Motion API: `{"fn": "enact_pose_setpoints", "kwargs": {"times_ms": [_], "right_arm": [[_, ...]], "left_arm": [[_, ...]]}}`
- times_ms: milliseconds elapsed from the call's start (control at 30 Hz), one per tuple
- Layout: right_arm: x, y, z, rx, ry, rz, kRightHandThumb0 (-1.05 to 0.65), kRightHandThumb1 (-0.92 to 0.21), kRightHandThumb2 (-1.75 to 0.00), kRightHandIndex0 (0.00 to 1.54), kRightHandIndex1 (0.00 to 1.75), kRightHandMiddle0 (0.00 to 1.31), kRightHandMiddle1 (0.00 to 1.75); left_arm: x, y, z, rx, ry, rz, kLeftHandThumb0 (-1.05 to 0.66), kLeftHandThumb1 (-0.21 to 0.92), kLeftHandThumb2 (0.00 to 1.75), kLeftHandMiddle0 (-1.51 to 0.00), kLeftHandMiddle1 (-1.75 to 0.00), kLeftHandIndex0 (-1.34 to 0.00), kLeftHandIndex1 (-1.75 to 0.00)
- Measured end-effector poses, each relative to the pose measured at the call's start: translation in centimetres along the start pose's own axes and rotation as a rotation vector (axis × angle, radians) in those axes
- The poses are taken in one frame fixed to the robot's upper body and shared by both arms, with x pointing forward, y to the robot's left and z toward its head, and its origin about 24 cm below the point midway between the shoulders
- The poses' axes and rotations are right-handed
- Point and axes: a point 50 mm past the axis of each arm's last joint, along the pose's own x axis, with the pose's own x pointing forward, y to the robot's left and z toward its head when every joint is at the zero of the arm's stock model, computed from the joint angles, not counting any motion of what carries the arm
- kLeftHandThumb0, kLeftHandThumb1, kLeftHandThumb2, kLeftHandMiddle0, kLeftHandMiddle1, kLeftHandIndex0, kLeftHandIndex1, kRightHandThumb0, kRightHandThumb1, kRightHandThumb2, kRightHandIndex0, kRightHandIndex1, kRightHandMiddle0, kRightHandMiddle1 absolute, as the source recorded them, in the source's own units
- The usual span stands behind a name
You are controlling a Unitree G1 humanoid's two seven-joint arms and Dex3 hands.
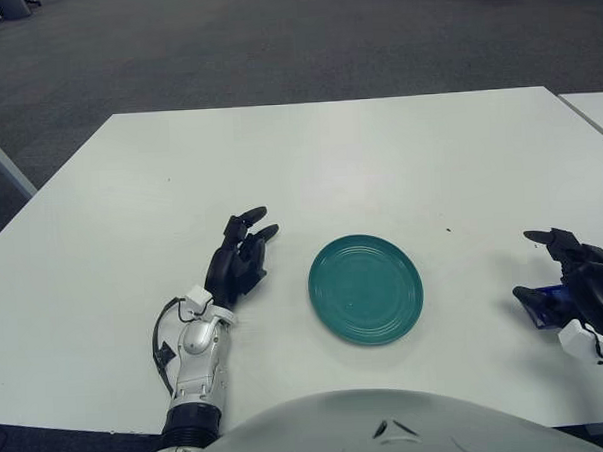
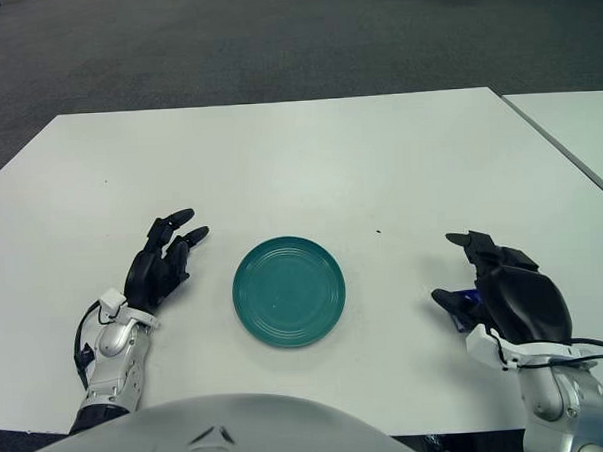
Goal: Put the gum into the plate.
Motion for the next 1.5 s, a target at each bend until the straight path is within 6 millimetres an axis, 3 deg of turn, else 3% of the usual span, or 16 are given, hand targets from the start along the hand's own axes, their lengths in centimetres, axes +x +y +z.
{"fn": "enact_pose_setpoints", "kwargs": {"times_ms": [600, 1500], "right_arm": [[-0.3, 2.6, -1.7, 0.055, 0.076, 0.05, -0.86, -0.92, -0.54, 0.39, 0.17, 0.0, 0.76], [-0.8, 4.8, -3.4, 0.132, 0.183, -0.058, -0.83, -0.92, -0.58, 0.36, 0.12, 0.0, 0.78]], "left_arm": [[0.1, 0.1, 0.0, -0.025, 0.01, 0.014, -0.74, 0.92, 0.54, -0.29, -0.67, 0.0, -1.01], [0.1, 0.2, 0.0, -0.026, 0.011, 0.017, -0.8, 0.92, 0.6, -0.3, -0.67, 0.0, -1.03]]}}
